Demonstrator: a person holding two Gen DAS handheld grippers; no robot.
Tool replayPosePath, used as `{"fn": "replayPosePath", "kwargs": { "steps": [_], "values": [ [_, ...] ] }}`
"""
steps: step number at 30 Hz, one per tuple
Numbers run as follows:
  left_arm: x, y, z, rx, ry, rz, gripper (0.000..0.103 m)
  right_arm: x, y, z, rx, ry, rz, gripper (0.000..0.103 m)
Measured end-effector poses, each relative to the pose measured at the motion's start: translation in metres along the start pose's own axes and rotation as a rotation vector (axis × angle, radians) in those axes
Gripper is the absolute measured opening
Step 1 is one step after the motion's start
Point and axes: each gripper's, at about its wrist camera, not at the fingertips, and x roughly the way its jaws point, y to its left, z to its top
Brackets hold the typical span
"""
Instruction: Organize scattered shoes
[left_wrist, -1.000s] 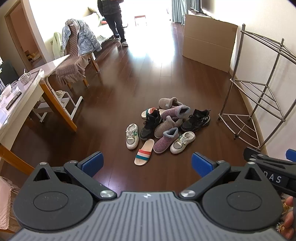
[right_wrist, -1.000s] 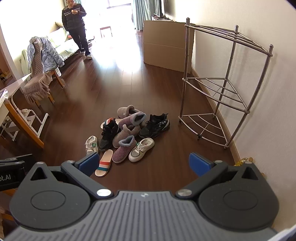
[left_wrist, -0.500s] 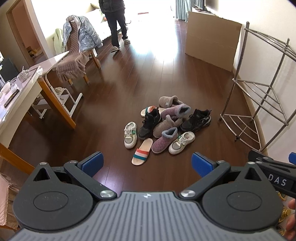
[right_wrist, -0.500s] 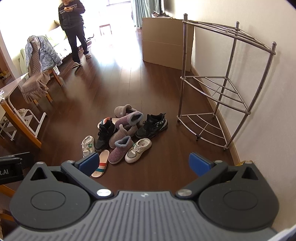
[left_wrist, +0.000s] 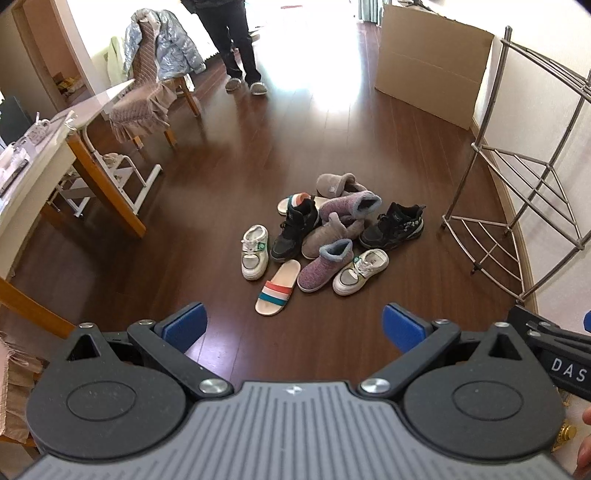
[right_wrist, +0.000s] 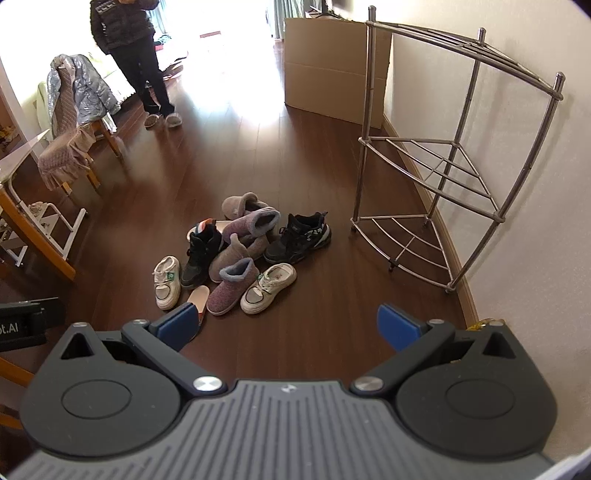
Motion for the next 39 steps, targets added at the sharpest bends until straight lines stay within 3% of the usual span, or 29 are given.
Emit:
{"fn": "replayPosePath", "kwargs": {
  "steps": [7,11,16,20,23,27,28,33,39],
  "values": [
    [0.073,0.022,-0.018,0.085,0.119,-0.032,0.102,0.062,0.007,-0.012,0.028,0.074,-0.009,0.102],
    [0.134,0.031,-0.024,0.175,0.173,-0.039,0.102,0.110,0.015,-0.022,0.049,0.130,-0.023,0.102],
    [0.222,0.027,-0.024,0.311,0.247,-0.123,0.102,0.172,0.024,-0.034,0.072,0.196,-0.039,0.102],
    [0.275,0.019,-0.025,0.383,0.287,-0.124,0.102,0.221,0.031,-0.044,0.090,0.249,-0.053,0.102],
    [0.301,0.013,-0.025,0.384,0.304,-0.126,0.102,0.258,0.037,-0.051,0.103,0.289,-0.063,0.102],
    [0.353,0.010,-0.033,0.292,0.327,-0.129,0.102,0.304,0.041,-0.069,0.111,0.337,-0.071,0.102],
    [0.368,0.012,-0.036,0.275,0.347,-0.121,0.102,0.311,0.037,-0.087,0.084,0.339,-0.061,0.102],
    [0.429,0.027,-0.047,0.233,0.352,-0.118,0.102,0.388,0.053,-0.078,-0.034,0.300,-0.013,0.102],
    [0.584,0.063,-0.069,0.286,0.303,-0.140,0.098,0.521,0.107,-0.093,-0.157,0.232,0.065,0.102]
  ]
}}
